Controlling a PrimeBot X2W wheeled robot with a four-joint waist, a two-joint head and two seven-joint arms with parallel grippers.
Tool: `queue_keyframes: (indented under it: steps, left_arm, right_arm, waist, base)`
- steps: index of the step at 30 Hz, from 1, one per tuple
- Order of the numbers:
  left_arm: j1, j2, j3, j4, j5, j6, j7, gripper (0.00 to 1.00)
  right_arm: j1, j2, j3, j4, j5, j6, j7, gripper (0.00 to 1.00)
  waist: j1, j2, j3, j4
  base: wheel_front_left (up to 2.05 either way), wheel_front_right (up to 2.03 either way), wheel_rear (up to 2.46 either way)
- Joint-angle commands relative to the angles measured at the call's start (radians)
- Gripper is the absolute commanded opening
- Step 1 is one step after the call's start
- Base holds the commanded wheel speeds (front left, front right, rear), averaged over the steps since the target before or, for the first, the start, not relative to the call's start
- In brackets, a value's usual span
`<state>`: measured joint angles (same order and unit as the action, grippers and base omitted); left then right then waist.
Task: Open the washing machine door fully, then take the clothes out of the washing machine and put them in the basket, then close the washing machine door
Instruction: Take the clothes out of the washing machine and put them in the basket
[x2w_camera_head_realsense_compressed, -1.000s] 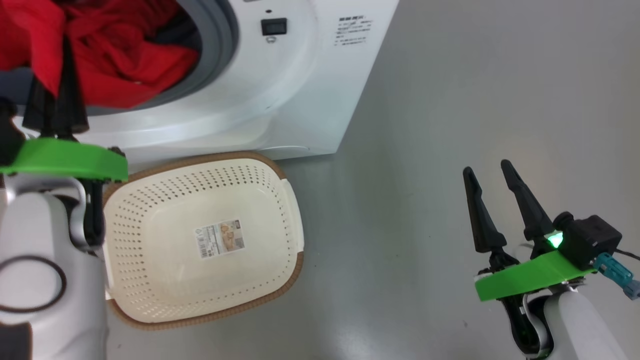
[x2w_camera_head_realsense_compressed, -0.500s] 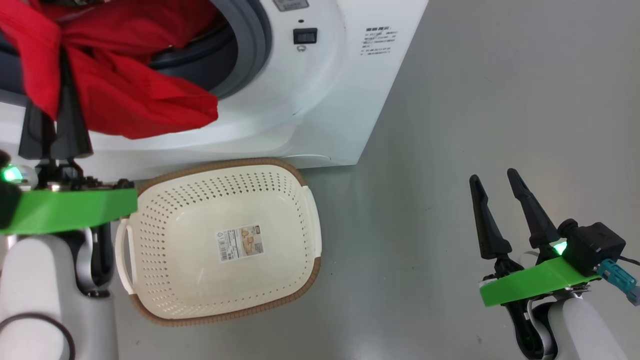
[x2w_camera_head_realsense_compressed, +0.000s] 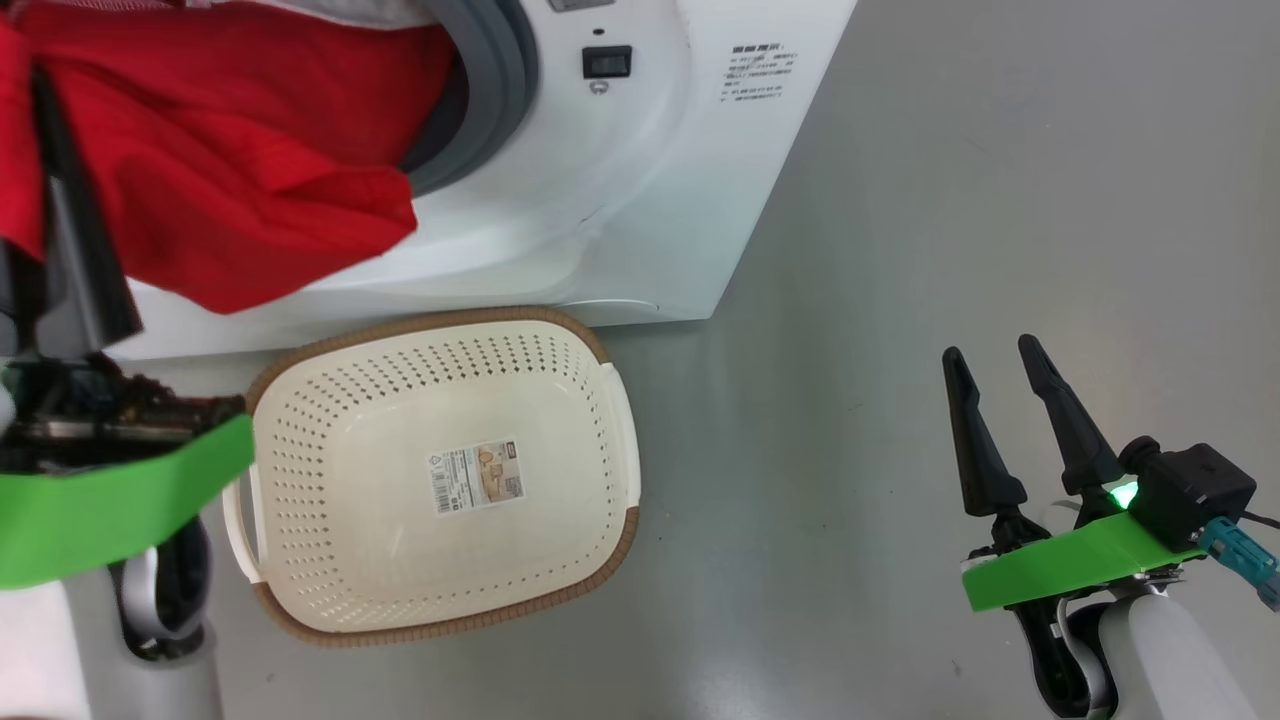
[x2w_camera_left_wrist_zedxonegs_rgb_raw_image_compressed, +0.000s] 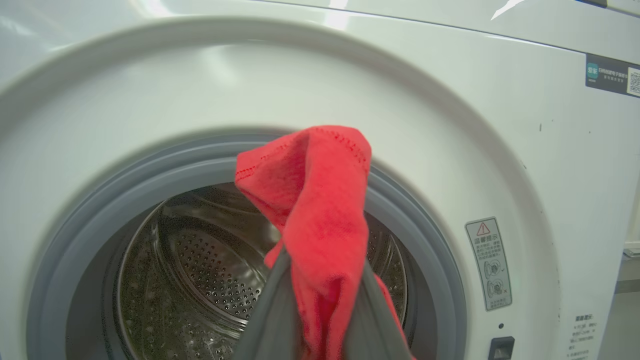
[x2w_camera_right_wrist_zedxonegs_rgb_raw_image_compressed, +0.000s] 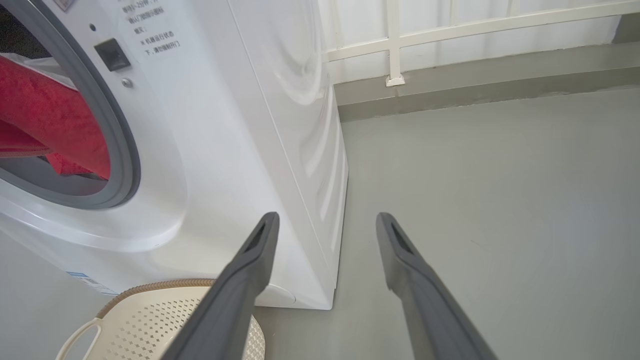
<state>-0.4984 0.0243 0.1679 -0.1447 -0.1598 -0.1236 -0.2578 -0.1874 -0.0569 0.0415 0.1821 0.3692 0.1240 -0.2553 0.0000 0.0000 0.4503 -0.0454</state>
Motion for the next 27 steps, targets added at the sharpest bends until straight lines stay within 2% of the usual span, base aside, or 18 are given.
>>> queue_keyframes:
  steps: [1,13,27]
  left_arm:
    - [0.034,0.026,0.019,-0.025,-0.007,0.003,-0.004,0.00]
    - [0.081,0.026,-0.019,0.171,-0.040,0.027,-0.004,0.00]
    - [0.038,0.026,-0.059,0.438,-0.036,0.021,-0.004,0.00]
  right_arm:
    - [0.012,-0.003,0.015,-0.026,-0.003,0.007,-0.006,1.00]
    - [-0.010,0.000,0.023,-0.031,-0.003,0.007,-0.006,1.00]
    - [-0.057,0.004,0.022,-0.040,0.000,0.007,-0.006,1.00]
  waist:
    - [0.0000,0.0000,0.004,0.002]
    - [0.0000,0.0000,0.044,0.002]
    - [0.0000,0.0000,0.140,-0.003]
  base:
    - [0.00,0.00,0.00]
    - [0.00,0.00,0.00]
    - [0.00,0.00,0.00]
